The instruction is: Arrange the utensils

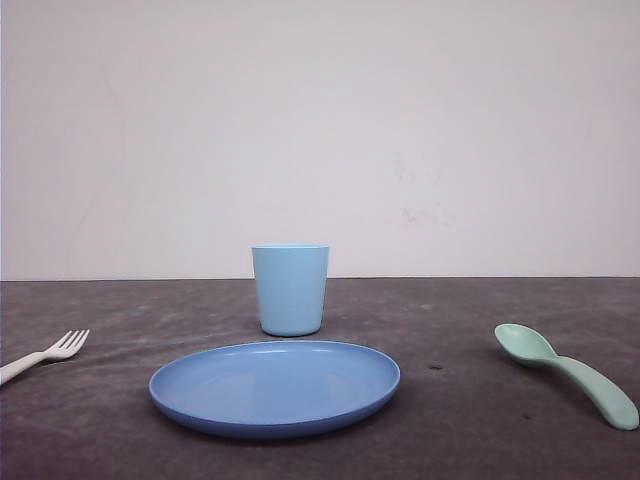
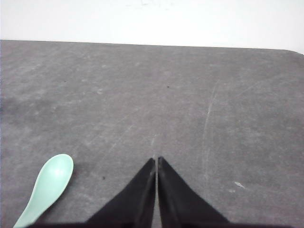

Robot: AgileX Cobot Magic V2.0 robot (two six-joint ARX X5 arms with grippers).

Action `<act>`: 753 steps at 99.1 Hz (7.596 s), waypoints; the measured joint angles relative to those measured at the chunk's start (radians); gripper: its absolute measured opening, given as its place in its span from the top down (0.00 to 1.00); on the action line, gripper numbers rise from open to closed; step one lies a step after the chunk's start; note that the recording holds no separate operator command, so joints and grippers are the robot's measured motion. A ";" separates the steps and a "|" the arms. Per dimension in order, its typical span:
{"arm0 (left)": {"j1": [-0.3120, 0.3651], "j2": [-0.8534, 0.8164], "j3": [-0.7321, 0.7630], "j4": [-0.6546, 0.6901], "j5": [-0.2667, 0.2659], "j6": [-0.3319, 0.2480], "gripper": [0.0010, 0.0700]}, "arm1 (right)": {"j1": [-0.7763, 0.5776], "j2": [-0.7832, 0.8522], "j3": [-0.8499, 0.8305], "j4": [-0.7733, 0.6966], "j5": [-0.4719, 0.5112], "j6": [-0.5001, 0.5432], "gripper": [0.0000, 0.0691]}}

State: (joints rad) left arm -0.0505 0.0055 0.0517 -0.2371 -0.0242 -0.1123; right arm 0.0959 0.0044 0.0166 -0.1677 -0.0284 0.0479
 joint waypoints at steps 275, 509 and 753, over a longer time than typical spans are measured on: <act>0.000 0.274 0.592 -0.225 0.136 -0.163 1.00 | 0.000 0.367 0.731 -0.398 -0.085 0.251 0.99; -0.286 1.444 0.768 -0.296 0.014 -0.050 0.22 | 0.000 1.053 0.818 -0.528 -0.001 0.060 0.02; -0.441 1.808 0.830 1.027 0.285 0.094 0.96 | 0.002 1.053 0.818 -0.548 -0.001 0.061 0.02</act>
State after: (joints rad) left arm -0.4911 1.8137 0.8818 0.7898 0.2604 -0.0181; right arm 0.0975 1.0573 0.8349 -0.7155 -0.0292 0.1089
